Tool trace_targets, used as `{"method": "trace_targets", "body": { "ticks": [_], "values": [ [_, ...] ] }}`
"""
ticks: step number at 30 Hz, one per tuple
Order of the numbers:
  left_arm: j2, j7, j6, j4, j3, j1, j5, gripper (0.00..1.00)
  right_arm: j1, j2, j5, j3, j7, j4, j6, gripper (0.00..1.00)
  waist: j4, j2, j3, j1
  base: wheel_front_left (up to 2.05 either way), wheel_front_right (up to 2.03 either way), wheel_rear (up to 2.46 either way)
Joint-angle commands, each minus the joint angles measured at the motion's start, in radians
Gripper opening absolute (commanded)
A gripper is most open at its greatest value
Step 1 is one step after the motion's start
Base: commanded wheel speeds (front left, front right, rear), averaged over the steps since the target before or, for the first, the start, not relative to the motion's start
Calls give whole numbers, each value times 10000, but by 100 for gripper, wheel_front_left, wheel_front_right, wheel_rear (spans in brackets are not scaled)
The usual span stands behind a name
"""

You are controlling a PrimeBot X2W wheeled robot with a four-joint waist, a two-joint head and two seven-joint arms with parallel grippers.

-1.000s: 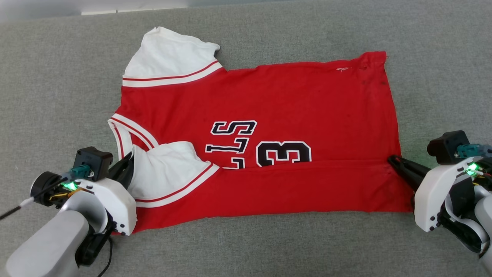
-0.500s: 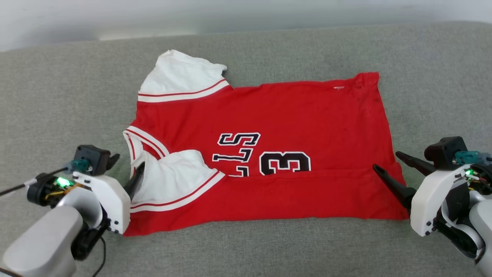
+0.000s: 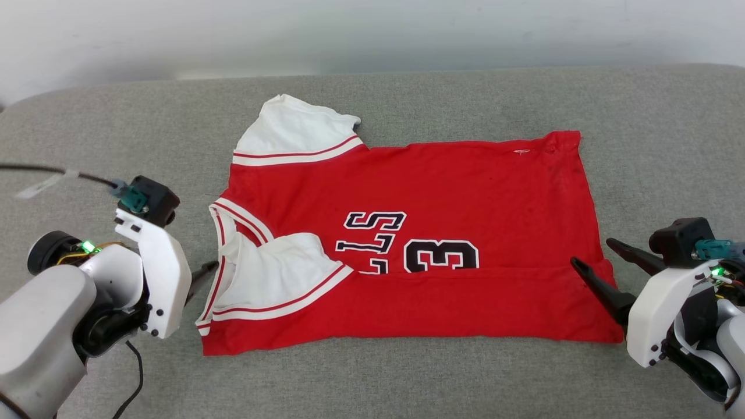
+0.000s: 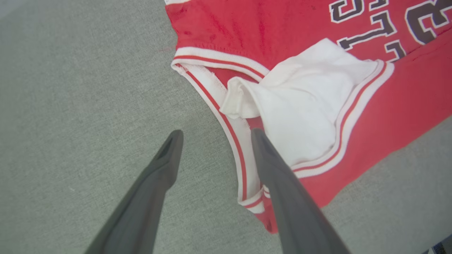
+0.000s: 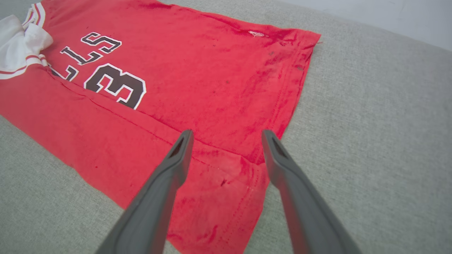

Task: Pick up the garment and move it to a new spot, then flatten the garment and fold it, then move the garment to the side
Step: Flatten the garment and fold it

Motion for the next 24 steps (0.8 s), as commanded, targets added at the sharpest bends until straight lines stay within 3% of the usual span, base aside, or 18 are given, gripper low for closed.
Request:
{"method": "trace_targets", "body": {
  "ticks": [1, 6, 11, 18, 24],
  "values": [
    [90, 640, -73, -146, -80, -207, -283, 100, 40, 59, -10, -47, 21, -61, -7, 100, -4, -1, 7, 0, 0, 0, 0],
    [306, 3046, -12, -554, -409, -542, -1136, 100, -36, 166, -72, -24, 117, -176, -7, 100, -116, -1, 111, 0, 0, 0, 0],
    [268, 4175, 234, -532, -648, -517, -1552, 100, -281, 272, -44, 125, 230, -185, -7, 100, -340, -1, 311, 0, 0, 0, 0],
    [66, 4507, 393, 222, -1000, -24, -1631, 100, -641, 391, 45, 477, 291, -31, -7, 100, -696, -1, 588, 0, 0, 0, 0],
    [-159, 4317, 200, 853, -1185, 511, -1829, 100, -861, 418, 190, 728, 221, 130, -7, 100, -816, -1, 608, 0, 0, 0, 0]
  ]
}}
